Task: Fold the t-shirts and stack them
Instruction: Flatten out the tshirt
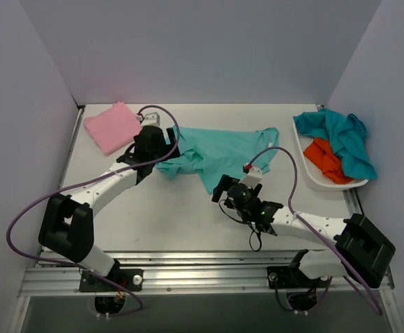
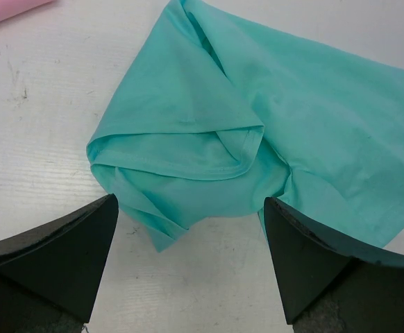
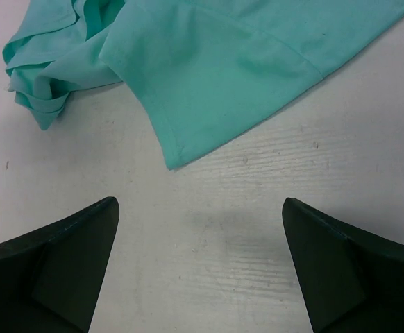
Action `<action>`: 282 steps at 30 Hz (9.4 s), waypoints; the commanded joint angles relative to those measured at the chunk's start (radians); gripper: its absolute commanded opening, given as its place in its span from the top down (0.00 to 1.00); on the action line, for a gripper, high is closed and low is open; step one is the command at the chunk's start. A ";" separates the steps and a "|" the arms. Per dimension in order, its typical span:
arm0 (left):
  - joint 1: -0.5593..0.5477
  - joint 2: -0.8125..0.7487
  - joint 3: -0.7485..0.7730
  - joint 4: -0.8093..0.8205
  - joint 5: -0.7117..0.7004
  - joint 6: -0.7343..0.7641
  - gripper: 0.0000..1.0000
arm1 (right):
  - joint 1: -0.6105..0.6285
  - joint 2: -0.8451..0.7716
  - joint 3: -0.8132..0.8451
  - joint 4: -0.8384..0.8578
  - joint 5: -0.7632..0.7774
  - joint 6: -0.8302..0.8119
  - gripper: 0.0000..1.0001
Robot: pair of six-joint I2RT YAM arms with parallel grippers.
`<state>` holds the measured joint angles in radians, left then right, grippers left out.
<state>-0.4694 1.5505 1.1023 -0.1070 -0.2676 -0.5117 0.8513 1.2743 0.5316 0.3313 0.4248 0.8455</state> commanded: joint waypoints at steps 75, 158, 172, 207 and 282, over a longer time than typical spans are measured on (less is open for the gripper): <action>0.089 0.164 0.077 0.089 0.083 0.018 0.05 | -0.166 0.588 0.067 0.465 -0.184 0.069 1.00; -0.149 0.573 0.459 -0.099 0.062 0.202 0.01 | -0.245 0.582 0.024 0.463 -0.219 0.079 1.00; -0.149 0.591 0.467 -0.077 -0.007 0.176 0.32 | -0.256 0.608 0.027 0.479 -0.230 0.078 1.00; -0.150 0.439 0.377 -0.036 -0.071 0.147 0.98 | -0.258 0.675 0.051 0.500 -0.258 0.076 1.00; 0.379 0.940 1.241 -0.230 0.329 0.007 0.91 | -0.612 1.229 1.772 -0.342 -0.001 -0.295 0.79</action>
<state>-0.0921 2.4802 2.1563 -0.2985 0.0444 -0.5274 0.2493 2.5023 2.2055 -0.0418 0.4152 0.5865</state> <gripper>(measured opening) 0.067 0.142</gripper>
